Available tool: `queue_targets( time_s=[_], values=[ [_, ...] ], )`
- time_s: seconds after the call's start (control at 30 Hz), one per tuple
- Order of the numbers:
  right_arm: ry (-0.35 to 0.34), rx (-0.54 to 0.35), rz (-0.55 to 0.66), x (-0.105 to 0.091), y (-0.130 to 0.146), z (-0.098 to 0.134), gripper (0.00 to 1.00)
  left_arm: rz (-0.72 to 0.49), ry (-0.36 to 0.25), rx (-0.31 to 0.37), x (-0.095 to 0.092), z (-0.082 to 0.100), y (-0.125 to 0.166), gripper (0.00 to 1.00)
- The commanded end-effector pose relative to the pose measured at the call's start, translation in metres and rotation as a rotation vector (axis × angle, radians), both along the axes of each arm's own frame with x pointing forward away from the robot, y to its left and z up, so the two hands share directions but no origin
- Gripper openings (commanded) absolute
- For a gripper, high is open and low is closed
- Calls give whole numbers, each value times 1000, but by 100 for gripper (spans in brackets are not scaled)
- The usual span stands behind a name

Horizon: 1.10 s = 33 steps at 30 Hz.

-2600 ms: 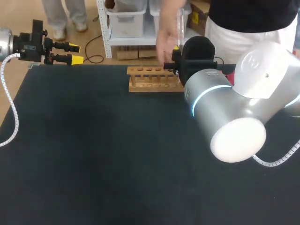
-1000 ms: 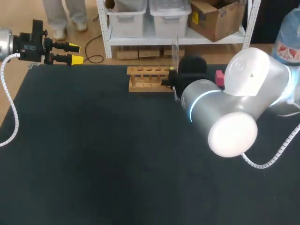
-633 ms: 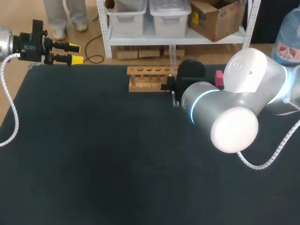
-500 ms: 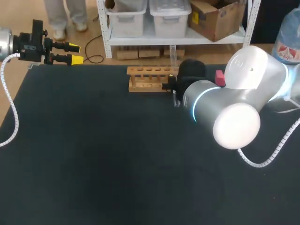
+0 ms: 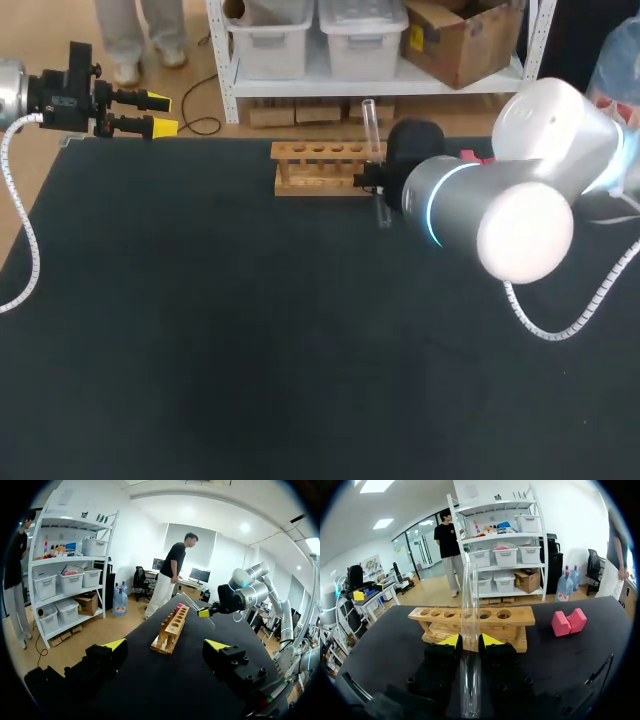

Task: Grasp the test tube, adjust it, and insert it.

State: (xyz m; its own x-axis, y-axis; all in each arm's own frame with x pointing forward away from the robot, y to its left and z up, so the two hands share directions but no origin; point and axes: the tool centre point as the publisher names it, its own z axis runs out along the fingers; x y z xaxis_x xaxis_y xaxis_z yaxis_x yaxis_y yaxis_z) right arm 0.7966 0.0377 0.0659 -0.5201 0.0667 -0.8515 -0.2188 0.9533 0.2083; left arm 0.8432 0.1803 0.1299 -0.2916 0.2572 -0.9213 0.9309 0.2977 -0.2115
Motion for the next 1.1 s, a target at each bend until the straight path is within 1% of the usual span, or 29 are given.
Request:
queue_targets(
  time_s=[0.03, 0.17, 0.47, 1.1],
  values=[
    [10, -5, 5, 6, 0, -2, 0, -1, -3, -2, 0, -1, 0, 100],
    [24, -14, 3, 8, 1, -3, 0, -1, -3, -2, 0, -1, 0, 100],
    [80, -48, 19, 11, -2, -9, 0, -1, -3, -2, 0, -1, 0, 100],
    [179, -62, 41, 14, -1, -20, 0, -1, -3, -2, 0, -1, 0, 100]
  ],
)
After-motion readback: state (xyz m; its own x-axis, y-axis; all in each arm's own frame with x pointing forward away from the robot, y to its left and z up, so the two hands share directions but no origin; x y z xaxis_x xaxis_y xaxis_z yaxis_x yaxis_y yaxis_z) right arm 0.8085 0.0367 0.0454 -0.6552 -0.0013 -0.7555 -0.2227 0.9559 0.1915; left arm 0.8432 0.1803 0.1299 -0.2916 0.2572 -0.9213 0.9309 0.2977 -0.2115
